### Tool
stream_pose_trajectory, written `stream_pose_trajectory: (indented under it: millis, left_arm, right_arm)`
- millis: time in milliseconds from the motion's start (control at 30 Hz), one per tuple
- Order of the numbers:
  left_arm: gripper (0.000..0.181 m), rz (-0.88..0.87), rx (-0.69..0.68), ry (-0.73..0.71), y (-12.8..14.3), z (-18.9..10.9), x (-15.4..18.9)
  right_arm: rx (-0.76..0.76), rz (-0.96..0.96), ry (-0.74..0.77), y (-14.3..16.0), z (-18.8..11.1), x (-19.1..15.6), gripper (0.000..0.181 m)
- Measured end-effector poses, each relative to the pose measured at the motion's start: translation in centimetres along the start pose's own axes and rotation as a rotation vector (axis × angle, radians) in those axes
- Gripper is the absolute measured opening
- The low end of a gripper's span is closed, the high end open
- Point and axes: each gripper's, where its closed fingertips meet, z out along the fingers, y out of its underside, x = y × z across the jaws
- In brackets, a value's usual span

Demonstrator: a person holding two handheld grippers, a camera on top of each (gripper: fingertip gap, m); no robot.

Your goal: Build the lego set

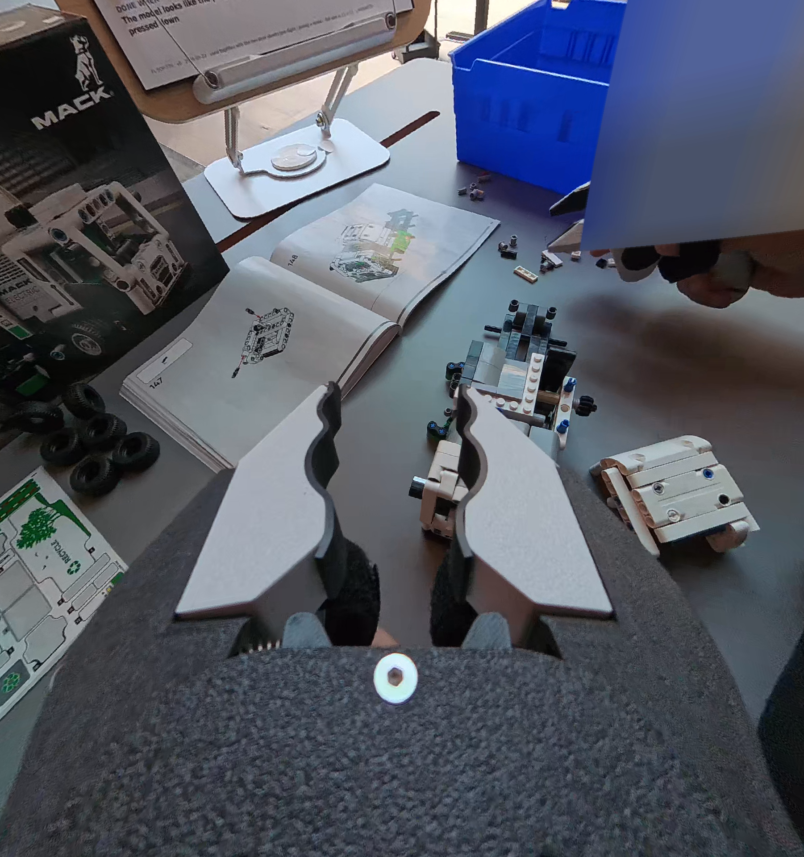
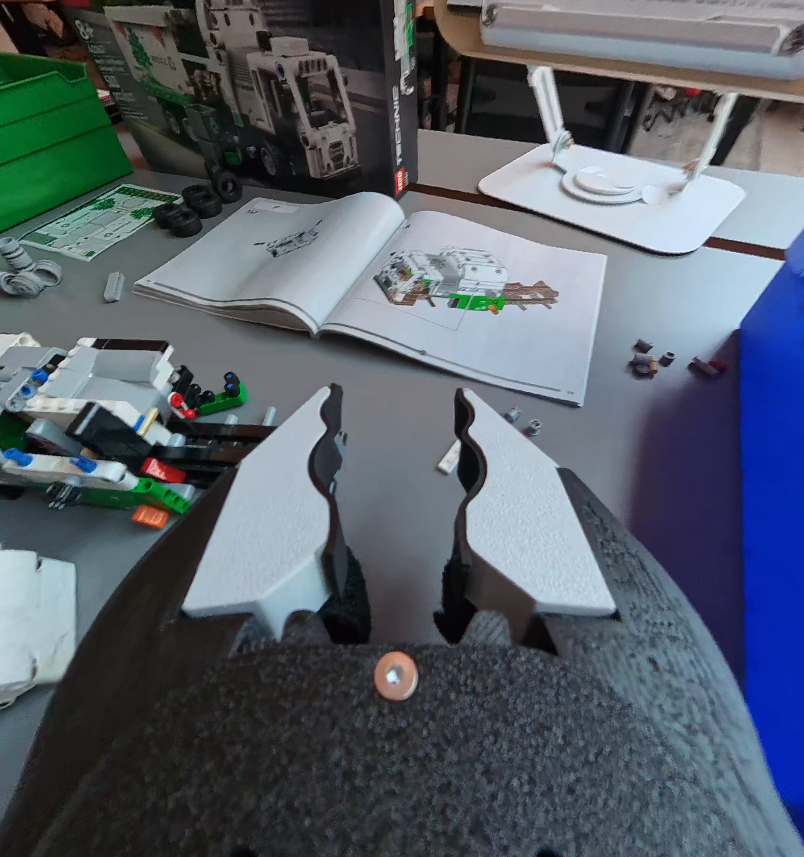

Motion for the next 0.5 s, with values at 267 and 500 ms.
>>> stream_pose_trajectory:
  millis: [267, 500]
  left_arm:
    - [0.049, 0.002, 0.033, 0.098, 1.8, -2.4, 3.4]
    - [0.055, 0.048, 0.015, 0.112, 5.3, -4.0, 5.4]
  right_arm:
    - [-0.236, -0.128, -0.446, 4.9, -5.4, -11.0, 0.074]
    - [-0.265, -0.290, -0.510, 8.4, -8.1, -17.5, 0.070]
